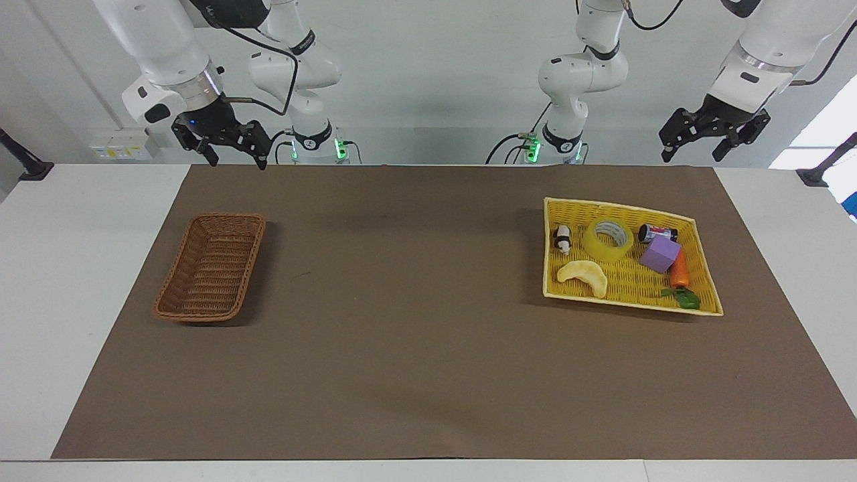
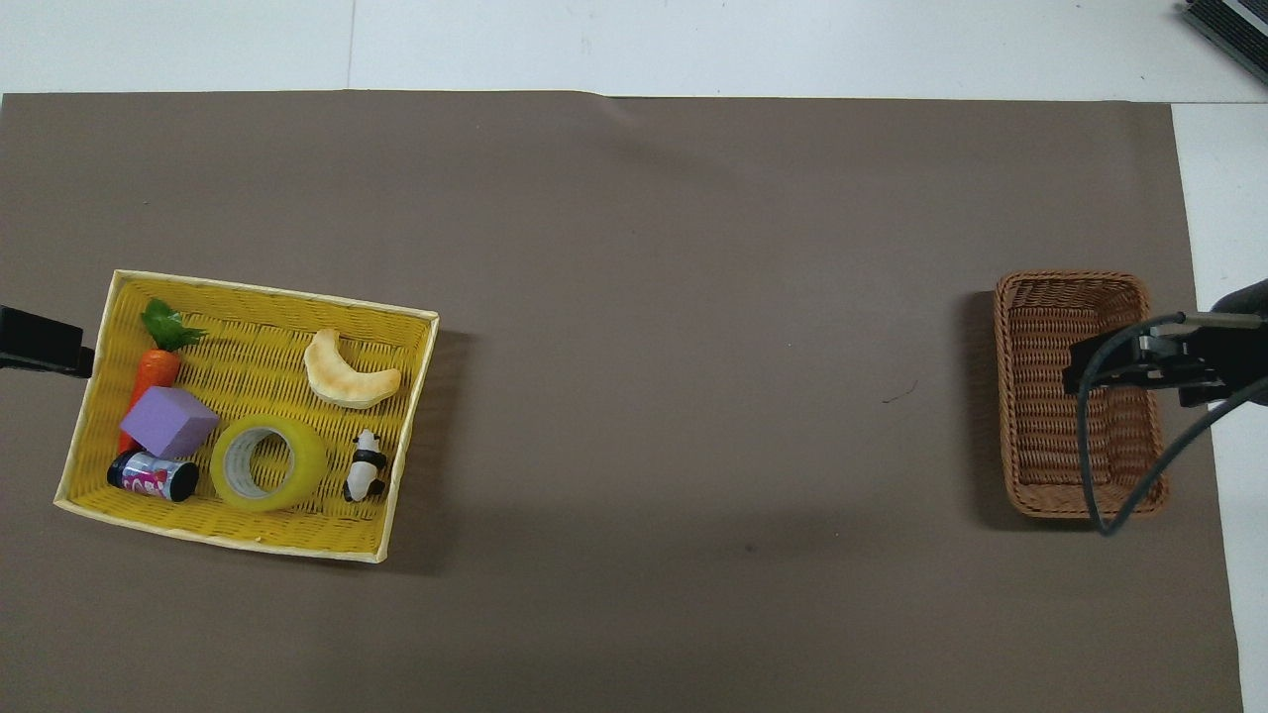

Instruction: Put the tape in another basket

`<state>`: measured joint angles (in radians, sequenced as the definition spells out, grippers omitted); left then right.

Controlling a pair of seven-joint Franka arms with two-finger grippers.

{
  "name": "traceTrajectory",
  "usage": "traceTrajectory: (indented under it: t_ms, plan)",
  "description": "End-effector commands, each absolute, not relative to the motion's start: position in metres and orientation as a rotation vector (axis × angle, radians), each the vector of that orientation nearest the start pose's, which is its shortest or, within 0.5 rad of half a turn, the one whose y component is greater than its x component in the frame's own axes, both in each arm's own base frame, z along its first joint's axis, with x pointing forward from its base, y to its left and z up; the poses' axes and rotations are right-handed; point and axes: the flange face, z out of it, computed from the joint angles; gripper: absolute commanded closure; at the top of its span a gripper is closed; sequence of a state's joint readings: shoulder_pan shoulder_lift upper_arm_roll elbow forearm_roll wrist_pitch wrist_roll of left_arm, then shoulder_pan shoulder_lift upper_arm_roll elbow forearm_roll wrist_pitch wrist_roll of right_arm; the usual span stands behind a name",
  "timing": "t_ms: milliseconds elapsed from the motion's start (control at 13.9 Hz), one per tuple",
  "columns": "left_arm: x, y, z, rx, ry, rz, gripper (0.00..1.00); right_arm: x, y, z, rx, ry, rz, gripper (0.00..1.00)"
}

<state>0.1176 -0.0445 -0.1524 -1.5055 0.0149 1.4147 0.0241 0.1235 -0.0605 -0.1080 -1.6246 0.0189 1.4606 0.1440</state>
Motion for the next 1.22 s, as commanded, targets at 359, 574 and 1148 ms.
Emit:
traceTrajectory:
  t_ms: [359, 574, 1148]
  plan:
    - [0.5166, -0.0169, 0.6668, -3.113, 0.074, 0.082, 0.00, 0.5197, 0.0065, 0.6263, -3.092, 0.164, 0.145, 0.00]
    - [0.5174, -0.0158, 0.6666, -3.118, 0.076, 0.075, 0.00, 0.5197, 0.0065, 0.6263, -3.092, 0.162, 0.145, 0.00]
    - [0.5181, -0.0144, 0.6657, -3.140, 0.078, 0.071, 0.00, 0.5197, 0.0065, 0.6263, -3.092, 0.164, 0.145, 0.00]
